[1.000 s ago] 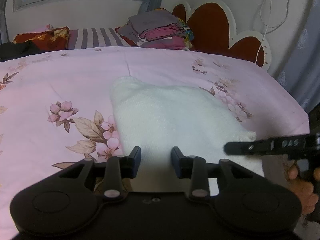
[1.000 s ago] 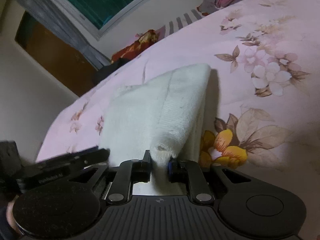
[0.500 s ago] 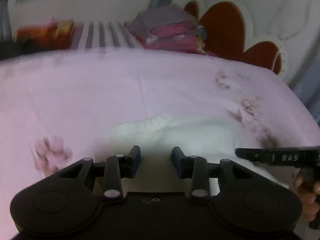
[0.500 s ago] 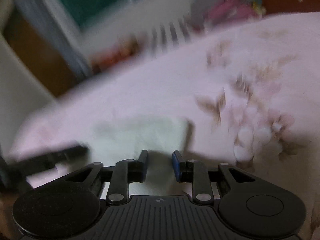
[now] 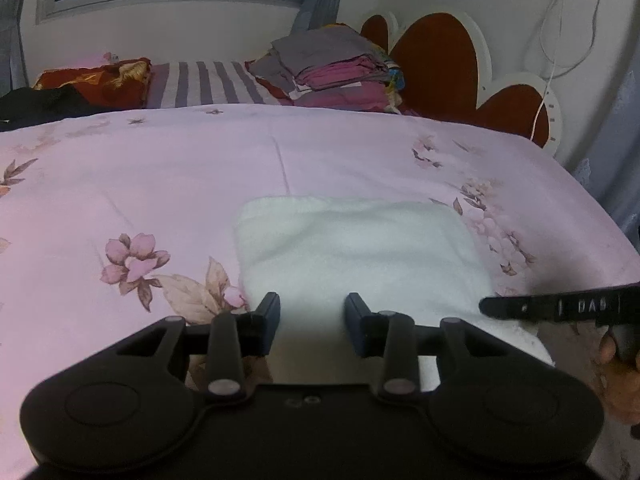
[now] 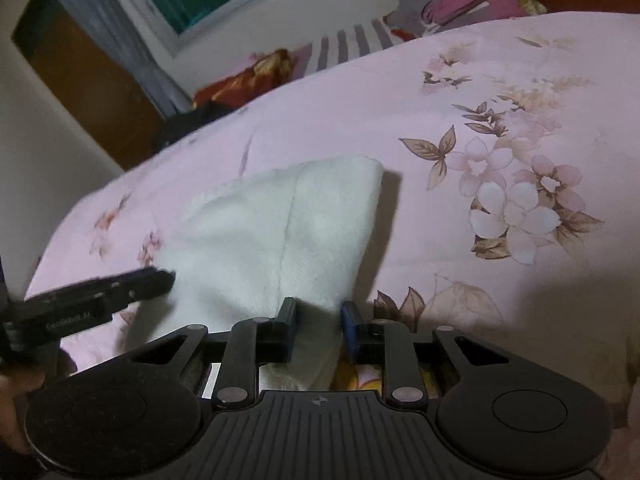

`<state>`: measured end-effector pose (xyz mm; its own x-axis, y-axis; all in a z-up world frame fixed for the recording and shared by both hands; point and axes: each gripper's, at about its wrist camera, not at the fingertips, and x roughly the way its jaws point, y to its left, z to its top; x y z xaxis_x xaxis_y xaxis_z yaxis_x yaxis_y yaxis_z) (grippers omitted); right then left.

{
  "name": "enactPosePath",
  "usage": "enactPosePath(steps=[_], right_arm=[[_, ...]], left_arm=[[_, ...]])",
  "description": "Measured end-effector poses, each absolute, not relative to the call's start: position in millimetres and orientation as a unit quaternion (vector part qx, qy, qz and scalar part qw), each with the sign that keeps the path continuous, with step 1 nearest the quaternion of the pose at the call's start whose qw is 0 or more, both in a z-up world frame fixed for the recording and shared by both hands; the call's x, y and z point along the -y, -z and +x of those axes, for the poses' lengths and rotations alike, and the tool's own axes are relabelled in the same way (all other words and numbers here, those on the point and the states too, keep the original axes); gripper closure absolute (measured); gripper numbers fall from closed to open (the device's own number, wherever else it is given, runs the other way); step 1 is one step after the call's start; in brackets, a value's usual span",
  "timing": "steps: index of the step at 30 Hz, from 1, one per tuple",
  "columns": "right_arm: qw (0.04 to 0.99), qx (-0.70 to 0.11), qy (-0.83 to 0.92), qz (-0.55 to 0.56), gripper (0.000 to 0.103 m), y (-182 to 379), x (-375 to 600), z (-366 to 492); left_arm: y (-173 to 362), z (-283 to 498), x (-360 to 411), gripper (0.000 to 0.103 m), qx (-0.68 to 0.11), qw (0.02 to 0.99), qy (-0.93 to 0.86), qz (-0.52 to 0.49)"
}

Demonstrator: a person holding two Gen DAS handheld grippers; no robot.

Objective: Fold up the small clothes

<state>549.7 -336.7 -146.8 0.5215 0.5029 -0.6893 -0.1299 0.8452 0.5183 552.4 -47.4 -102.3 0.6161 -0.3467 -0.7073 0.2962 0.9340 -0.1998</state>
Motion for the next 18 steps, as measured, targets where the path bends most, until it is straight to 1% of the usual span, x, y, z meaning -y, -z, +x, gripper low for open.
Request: enactPosePath(steps=[1, 3, 4, 5, 9, 12, 14, 18], right_arm=[[0.848, -0.449, -0.184, 0.212, 0.079, 141, 339, 548], [0.857, -0.429, -0.186, 0.216, 0.078, 128, 347, 534], [0.855, -0.429, -0.192, 0.218, 0.072, 124, 351, 527], [0.852, -0.431, -0.198, 0.222, 0.069, 123, 356, 517], [0.84, -0.456, -0.205, 0.213, 0.069, 131, 357, 467], [0.826, -0.47, -0.213, 0.228, 0.07, 140, 348, 443], [0.816, -0.482, -0.215, 0.238, 0.094, 147, 341, 435], [0.819, -0.474, -0.214, 0.242, 0.096, 138, 332, 420]], left_arm=[[97, 548, 46, 0.069, -0.4, 0.897, 0.184, -0.033], [87, 529, 39, 0.065, -0.392, 0.896, 0.204, -0.051], [86, 519, 35, 0.061, -0.393, 0.894, 0.206, -0.065], [86, 507, 30, 0.06, -0.398, 0.889, 0.21, -0.083], [97, 458, 22, 0.06, -0.427, 0.87, 0.216, -0.122], [112, 441, 22, 0.063, -0.454, 0.858, 0.205, -0.126], [122, 438, 22, 0.075, -0.472, 0.853, 0.195, -0.108], [116, 435, 21, 0.078, -0.468, 0.859, 0.198, -0.055]])
